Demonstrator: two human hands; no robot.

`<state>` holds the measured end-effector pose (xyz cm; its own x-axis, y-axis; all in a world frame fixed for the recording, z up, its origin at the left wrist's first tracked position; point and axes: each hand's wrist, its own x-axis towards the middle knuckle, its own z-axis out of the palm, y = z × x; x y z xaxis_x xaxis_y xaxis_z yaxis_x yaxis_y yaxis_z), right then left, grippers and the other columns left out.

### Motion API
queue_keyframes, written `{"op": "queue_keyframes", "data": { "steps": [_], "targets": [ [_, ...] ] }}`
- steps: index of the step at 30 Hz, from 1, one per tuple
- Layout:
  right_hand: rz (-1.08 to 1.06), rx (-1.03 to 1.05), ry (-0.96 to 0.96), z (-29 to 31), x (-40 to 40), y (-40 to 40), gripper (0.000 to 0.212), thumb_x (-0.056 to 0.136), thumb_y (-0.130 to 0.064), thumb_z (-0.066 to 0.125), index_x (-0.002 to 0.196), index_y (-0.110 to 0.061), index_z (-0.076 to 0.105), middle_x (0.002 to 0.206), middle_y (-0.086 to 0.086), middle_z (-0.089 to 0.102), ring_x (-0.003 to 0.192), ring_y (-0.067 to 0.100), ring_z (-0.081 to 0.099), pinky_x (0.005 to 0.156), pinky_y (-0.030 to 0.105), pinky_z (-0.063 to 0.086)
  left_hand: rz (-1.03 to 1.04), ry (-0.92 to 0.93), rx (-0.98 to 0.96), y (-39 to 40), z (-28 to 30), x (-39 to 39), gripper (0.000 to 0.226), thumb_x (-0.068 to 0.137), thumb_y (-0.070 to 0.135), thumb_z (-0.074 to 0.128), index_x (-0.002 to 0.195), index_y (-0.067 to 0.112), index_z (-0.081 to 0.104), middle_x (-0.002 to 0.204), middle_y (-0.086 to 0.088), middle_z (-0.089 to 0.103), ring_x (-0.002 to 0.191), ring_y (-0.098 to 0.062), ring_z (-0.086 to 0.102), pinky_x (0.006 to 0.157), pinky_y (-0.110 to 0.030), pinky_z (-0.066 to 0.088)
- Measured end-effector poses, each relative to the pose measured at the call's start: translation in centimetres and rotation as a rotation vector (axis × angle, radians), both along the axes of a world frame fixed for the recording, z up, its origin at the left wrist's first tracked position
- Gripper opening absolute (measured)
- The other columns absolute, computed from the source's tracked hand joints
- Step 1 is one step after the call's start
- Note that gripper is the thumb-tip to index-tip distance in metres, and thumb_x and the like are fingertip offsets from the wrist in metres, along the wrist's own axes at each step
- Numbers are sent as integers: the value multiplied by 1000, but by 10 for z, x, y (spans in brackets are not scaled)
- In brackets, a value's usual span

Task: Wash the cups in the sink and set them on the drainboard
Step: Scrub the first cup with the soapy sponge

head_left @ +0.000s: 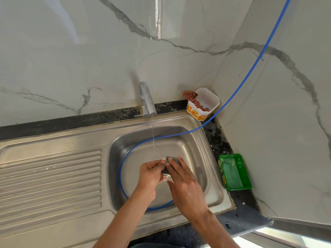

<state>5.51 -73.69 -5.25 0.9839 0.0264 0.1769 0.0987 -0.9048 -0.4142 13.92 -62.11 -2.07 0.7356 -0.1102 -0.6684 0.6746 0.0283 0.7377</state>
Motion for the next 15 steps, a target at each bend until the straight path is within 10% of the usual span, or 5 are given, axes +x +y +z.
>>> {"op": "queue_keyframes", "data": {
  "steps": [8,12,15],
  "targets": [
    [-19,32,457,41,66,-18,75,77,-32,86,142,-24,48,134,-3,60,123,20,60,100,36,53,-199,-396,31,14,6,4,24,101,12,67,92,28,82,85,-2,81,78,-14,74,71,-25,56],
    [7,692,831,50,89,-54,62,61,-29,99,111,-14,65,98,6,74,90,18,71,92,55,59,-493,-690,134,21,0,10,18,105,20,64,113,27,78,105,11,80,102,-13,76,81,-26,60],
    [158,1198,1043,48,87,-80,52,80,-9,86,127,-3,63,108,15,69,101,27,67,97,55,56,-576,-785,108,25,1,17,23,105,26,62,123,21,76,115,10,78,111,-17,73,92,-32,58]
  ]
}}
